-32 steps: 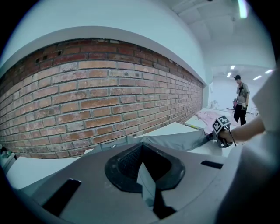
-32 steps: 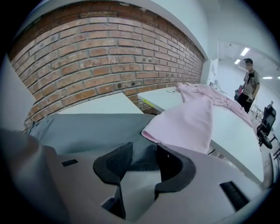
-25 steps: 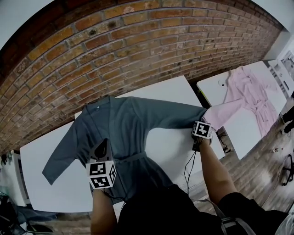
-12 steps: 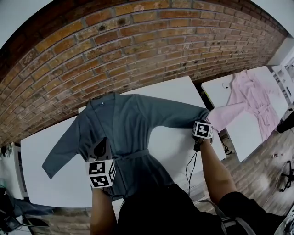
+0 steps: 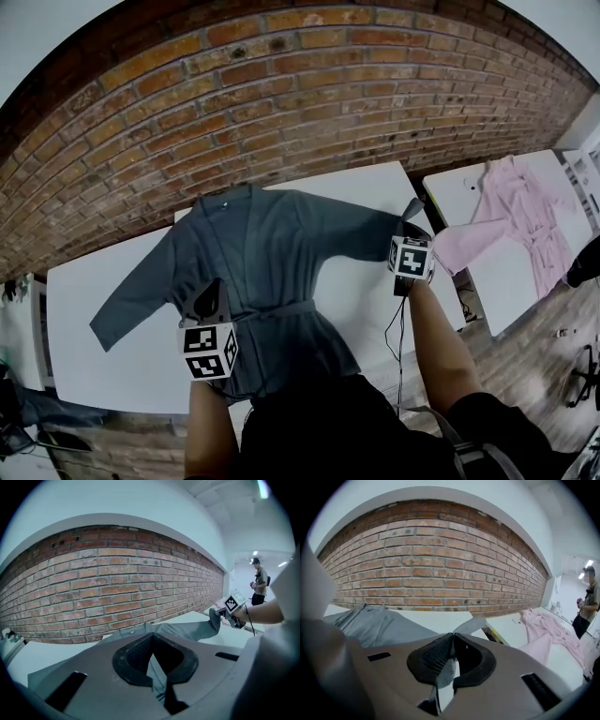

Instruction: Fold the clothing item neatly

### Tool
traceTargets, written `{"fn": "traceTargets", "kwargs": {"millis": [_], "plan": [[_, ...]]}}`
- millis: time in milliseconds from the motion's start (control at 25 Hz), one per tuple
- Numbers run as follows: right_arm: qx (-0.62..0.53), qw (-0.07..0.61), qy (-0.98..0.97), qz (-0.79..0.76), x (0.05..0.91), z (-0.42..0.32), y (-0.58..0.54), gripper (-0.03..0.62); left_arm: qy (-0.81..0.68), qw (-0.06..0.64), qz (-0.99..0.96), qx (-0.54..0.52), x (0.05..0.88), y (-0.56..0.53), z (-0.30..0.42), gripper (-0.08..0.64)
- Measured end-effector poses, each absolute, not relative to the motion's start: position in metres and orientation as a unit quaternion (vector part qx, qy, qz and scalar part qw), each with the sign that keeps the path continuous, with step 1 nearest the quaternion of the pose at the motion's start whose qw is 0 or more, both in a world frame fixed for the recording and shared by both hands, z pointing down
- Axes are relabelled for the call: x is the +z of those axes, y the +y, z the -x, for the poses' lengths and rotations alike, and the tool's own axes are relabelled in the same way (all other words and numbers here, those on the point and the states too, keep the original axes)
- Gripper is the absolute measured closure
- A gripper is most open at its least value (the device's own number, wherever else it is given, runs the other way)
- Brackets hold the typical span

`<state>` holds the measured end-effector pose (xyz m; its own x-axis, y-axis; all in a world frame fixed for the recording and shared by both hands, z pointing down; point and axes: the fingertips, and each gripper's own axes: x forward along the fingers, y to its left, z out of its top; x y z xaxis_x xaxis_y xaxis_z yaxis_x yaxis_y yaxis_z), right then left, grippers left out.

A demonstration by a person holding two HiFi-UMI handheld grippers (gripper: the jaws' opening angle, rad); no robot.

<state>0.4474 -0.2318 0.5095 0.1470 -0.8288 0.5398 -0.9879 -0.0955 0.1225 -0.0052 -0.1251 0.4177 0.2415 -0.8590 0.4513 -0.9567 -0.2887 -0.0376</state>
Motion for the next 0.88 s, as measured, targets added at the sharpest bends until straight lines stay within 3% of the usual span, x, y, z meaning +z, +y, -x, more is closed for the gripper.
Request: {"fn": "traceTargets", "kwargs": {"millis": [480,880], "plan": [[0.111,0.190,-0.714,-0.664,0.434,-0.302,-0.263,0.571,-0.609,0.140,-0.761,0.175,0.419,-0.100,0.064,0.569],[0.122,0.190,-0.766,-0.602,0.439,-0.163,-0.259,0.571,-0.632,0.151,-0.739,0.175,0.426,-0.070,0.130,0.569]]}}
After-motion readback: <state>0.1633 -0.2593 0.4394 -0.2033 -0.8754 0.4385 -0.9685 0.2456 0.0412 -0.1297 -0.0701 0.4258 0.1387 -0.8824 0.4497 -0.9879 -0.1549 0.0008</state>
